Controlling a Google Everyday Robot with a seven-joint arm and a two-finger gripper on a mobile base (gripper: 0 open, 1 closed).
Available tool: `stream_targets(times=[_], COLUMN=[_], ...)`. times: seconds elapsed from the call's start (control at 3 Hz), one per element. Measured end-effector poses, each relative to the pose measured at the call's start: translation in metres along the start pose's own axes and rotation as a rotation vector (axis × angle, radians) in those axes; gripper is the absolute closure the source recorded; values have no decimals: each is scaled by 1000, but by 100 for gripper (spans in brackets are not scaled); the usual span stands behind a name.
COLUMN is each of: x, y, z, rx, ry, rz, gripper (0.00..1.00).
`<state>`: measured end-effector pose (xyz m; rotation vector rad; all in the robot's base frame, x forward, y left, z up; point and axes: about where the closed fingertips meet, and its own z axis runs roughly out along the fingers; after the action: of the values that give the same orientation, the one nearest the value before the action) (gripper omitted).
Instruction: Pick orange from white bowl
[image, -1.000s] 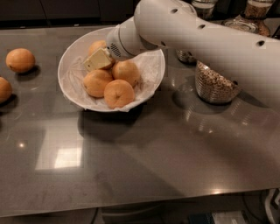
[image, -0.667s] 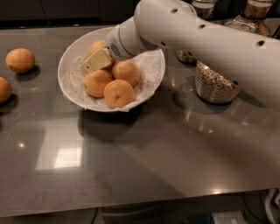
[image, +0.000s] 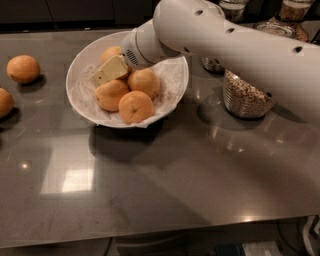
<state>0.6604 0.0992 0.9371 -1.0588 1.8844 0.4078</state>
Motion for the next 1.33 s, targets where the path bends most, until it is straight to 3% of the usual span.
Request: stream_targets(times=[1.0,1.33], x=[3,6], y=[-3,-5], z=[5,8], rx=[15,27], ry=[8,18], rz=[-6,-12], gripper=[16,14])
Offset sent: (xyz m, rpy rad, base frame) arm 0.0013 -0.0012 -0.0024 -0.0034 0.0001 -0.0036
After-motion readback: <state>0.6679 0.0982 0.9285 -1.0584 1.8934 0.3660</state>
